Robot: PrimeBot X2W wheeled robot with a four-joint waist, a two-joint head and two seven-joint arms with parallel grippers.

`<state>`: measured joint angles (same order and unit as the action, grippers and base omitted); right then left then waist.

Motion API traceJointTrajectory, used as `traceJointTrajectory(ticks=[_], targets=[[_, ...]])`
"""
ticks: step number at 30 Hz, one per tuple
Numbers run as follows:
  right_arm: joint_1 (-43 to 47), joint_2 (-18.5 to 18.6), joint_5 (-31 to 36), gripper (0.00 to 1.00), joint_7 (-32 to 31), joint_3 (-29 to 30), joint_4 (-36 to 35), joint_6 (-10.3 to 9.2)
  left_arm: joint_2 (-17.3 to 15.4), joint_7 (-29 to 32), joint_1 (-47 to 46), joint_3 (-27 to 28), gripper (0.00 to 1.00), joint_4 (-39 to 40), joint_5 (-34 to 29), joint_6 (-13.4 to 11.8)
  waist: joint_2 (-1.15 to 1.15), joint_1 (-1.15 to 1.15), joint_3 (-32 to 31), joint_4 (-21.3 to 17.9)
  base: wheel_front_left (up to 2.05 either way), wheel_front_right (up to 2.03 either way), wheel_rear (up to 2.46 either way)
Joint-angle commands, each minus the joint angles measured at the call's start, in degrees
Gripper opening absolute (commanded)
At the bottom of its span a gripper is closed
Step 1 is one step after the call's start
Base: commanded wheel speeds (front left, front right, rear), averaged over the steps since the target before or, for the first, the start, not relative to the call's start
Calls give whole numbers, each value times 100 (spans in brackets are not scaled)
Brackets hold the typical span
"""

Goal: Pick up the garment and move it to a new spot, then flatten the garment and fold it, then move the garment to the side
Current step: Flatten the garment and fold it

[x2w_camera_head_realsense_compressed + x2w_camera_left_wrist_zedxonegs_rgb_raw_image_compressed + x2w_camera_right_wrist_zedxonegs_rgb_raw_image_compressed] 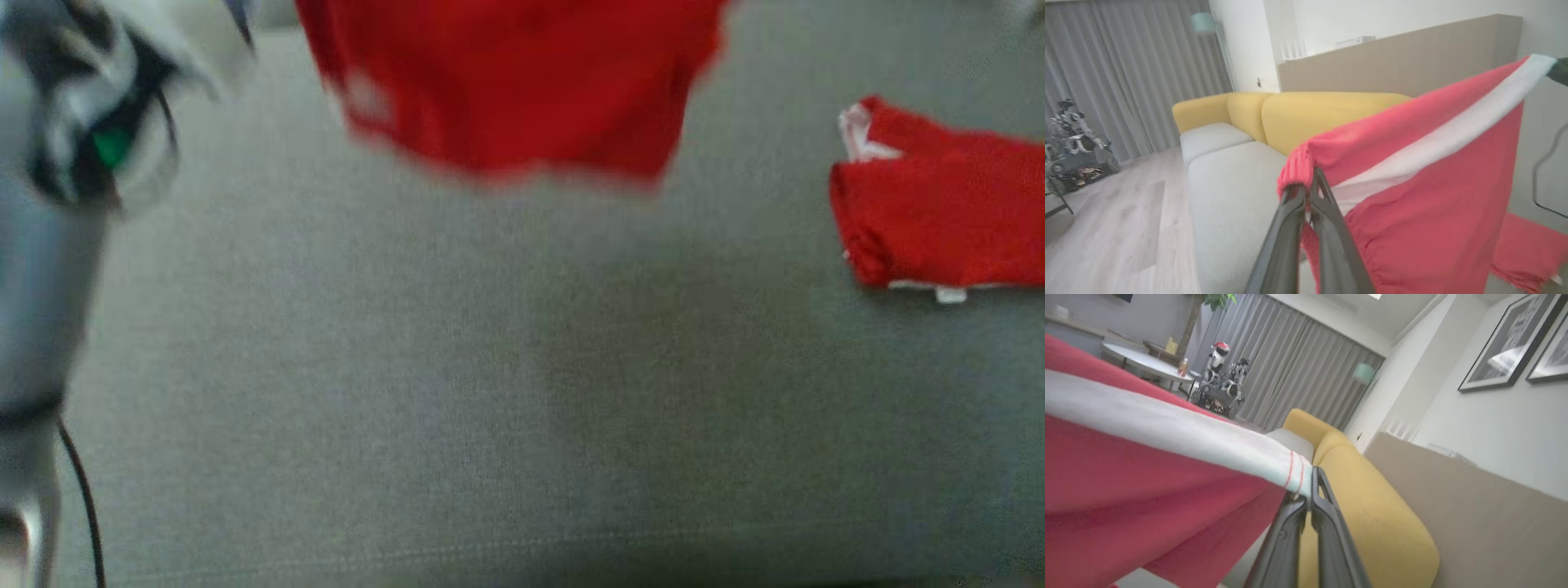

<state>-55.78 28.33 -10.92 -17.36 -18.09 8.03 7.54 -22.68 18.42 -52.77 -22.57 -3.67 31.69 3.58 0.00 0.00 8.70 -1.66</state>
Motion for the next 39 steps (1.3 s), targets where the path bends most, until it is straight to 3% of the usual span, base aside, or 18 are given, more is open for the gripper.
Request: traceJointTrajectory(ticks=[1, 7, 12, 18, 29, 39], targets=[[-626, -43, 19, 0, 207, -81, 203, -5, -132, -187, -761, 372, 0, -225, -141, 38, 0, 0, 936, -31, 0, 0, 0], [-1974, -676, 355, 0, 1244, 209, 1820, -5, 149, -1289, -2155, 405, 0, -1727, -505, 143, 0, 0, 1635, 40, 0, 0, 0], [-1698, -1028, 527, 0, 1907, 20, 2850, -5, 389, -2044, -2165, 57, 0, -2583, -590, 297, 0, 0, 1743, 150, 0, 0, 0], [-1075, -1173, 575, 0, 2322, -412, 3701, -5, 456, -2426, -1450, -637, 0, -3029, -593, 378, 0, 0, 1631, 259, 0, 0, 0], [-73, -761, 502, 0, 2700, -1702, 4781, -5, 129, -2810, 331, -2236, 0, -3054, -277, 390, 0, 0, 973, 437, 0, 0, 0], [642, -113, -94, 0, 2752, -3072, 4910, -5, 152, -3017, 1256, -2845, 0, -3025, -425, 347, 0, 0, 266, 402, 0, 0, 0]])
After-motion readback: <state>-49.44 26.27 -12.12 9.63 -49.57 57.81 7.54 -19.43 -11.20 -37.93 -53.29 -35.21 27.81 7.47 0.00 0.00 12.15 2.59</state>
